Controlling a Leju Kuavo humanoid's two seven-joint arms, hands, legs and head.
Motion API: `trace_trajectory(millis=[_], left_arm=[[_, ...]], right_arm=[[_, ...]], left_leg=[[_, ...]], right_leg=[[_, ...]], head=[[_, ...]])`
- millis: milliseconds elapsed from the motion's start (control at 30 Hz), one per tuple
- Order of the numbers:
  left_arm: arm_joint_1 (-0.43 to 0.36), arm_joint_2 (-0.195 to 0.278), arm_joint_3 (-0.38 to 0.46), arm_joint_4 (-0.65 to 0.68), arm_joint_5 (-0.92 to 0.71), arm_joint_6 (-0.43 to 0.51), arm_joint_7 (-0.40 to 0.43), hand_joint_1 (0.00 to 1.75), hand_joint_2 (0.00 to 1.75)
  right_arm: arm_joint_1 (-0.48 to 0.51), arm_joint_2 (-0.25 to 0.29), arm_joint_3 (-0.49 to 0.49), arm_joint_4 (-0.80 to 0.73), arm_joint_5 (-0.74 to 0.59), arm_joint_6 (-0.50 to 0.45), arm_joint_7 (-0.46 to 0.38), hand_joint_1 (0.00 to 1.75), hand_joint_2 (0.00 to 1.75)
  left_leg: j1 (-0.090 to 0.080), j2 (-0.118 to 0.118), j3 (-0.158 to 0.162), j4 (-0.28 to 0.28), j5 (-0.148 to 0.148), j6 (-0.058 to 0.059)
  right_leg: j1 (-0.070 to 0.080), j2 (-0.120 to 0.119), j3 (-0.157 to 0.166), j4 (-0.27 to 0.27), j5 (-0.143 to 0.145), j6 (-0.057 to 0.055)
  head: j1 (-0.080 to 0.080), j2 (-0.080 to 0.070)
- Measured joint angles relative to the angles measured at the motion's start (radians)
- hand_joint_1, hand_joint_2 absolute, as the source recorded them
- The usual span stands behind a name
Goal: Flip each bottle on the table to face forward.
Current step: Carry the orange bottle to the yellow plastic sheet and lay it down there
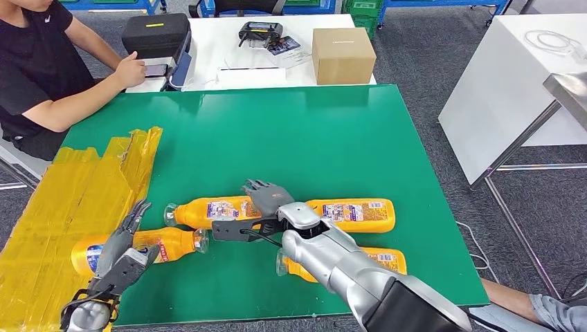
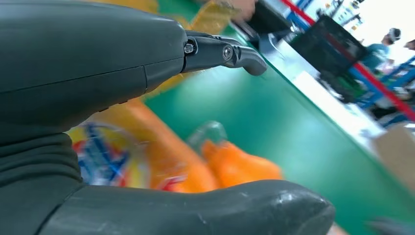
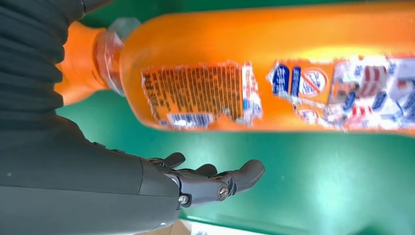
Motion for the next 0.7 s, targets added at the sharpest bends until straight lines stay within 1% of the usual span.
trace_trajectory(millis=[100,167,267,400,433,533,567,700], left_arm=[[-0.005,-0.012,0.014,-0.019,0.101,-0.102,-0.009,0.0,0.0],[-0.011,-0.02,0.018,-0.029,0.147,-0.146,-0.009,0.0,0.0],[-0.022,-0.032,0.02,-0.042,0.189,-0.186,-0.004,0.0,0.0],[-0.033,-0.043,0.02,-0.05,0.206,-0.204,0.002,0.0,0.0],[-0.035,-0.045,0.02,-0.05,0.207,-0.205,0.002,0.0,0.0],[-0.038,-0.049,0.019,-0.052,0.215,-0.21,0.002,0.0,0.0],[-0.04,-0.051,0.019,-0.052,0.219,-0.213,0.002,0.0,0.0],[-0.054,-0.057,0.018,-0.051,0.234,-0.221,0.003,0.0,0.0]], right_arm=[[0.007,0.003,-0.001,0.014,0.012,0.021,0.0,0.0,1.75],[0.014,0.006,-0.003,0.023,0.016,0.031,0.0,0.0,1.75],[0.021,0.013,-0.007,0.036,0.026,0.046,0.0,0.0,1.75],[0.026,0.022,-0.007,0.052,0.035,0.058,-0.001,0.0,1.75],[0.026,0.024,-0.007,0.055,0.037,0.059,-0.001,0.37,1.75],[0.025,0.028,-0.007,0.063,0.049,0.081,-0.001,1.68,1.75],[0.025,0.029,-0.007,0.066,0.058,0.097,0.0,1.75,1.75],[0.03,0.032,-0.004,0.08,0.107,0.164,0.011,1.75,1.75]], left_leg=[[0.0,0.0,0.0,0.0,0.0,0.0],[0.0,0.0,-0.001,0.0,0.0,0.0],[0.0,0.0,-0.001,0.0,0.0,0.0],[0.0,0.001,-0.001,0.0,0.0,0.0],[0.0,0.001,-0.001,0.0,0.0,0.0],[0.0,0.003,-0.001,0.0,0.0,0.0],[0.0,0.003,0.0,0.0,0.0,0.0],[0.0,0.003,0.0,0.0,0.0,0.0]], right_leg=[[0.0,0.0,-0.001,0.0,0.0,0.0],[0.0,0.0,-0.001,0.0,0.0,0.0],[0.0,0.0,-0.001,0.0,0.0,0.0],[0.0,0.0,-0.001,0.0,0.0,0.0],[0.0,0.0,-0.001,0.0,0.0,0.0],[0.0,0.001,-0.001,0.0,0.0,0.0],[0.0,0.001,-0.001,0.0,0.0,0.0],[0.0,0.001,-0.001,0.0,0.0,0.0]], head=[[0.0,0.0],[0.0,0.0],[0.0,0.0],[0.0,0.0],[0.0,0.0],[0.0,0.0],[0.0,0.0],[0.0,0.0]])
